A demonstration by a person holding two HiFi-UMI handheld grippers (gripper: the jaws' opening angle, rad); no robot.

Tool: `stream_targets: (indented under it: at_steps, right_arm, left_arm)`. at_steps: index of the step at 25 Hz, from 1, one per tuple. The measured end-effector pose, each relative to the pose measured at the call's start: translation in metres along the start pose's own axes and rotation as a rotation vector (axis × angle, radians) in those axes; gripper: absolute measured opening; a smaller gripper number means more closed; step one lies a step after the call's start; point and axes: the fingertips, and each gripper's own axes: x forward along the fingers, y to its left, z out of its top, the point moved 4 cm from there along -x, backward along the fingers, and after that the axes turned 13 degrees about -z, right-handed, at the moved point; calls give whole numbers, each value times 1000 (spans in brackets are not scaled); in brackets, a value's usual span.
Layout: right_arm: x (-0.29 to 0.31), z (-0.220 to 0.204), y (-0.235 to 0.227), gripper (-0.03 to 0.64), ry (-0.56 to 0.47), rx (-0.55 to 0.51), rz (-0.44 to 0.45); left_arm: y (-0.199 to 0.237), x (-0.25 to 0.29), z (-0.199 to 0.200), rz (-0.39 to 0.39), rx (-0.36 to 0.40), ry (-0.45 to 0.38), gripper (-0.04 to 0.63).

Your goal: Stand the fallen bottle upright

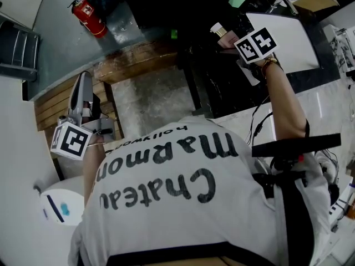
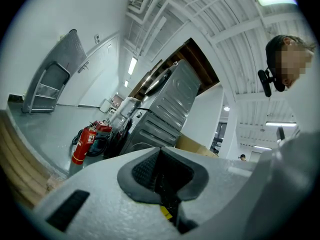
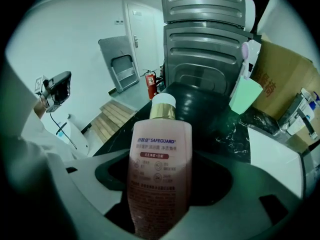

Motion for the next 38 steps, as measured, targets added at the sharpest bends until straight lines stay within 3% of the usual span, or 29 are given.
stream_targets:
  at_steps: [6, 19, 25, 31, 38]
  right_arm:
    - [-20, 14, -20, 316, -166, 167, -25]
    - [-55, 23, -53, 316, -510, 357, -147]
    - [-76, 22, -61, 316, -679, 427, -218]
    - [-89, 13, -62, 316, -771, 469, -279]
    - [-100, 5, -65, 317, -848, 526, -285]
  left_arm:
    - [-5, 1, 3, -1, 24, 12, 14]
    - [-13, 16, -5, -37, 7, 14, 14]
    - [-20, 25, -6, -46, 36, 49, 14]
    - [-23, 30, -12, -64, 13, 53, 14]
    - [-31, 41, -15, -99, 16, 71, 14]
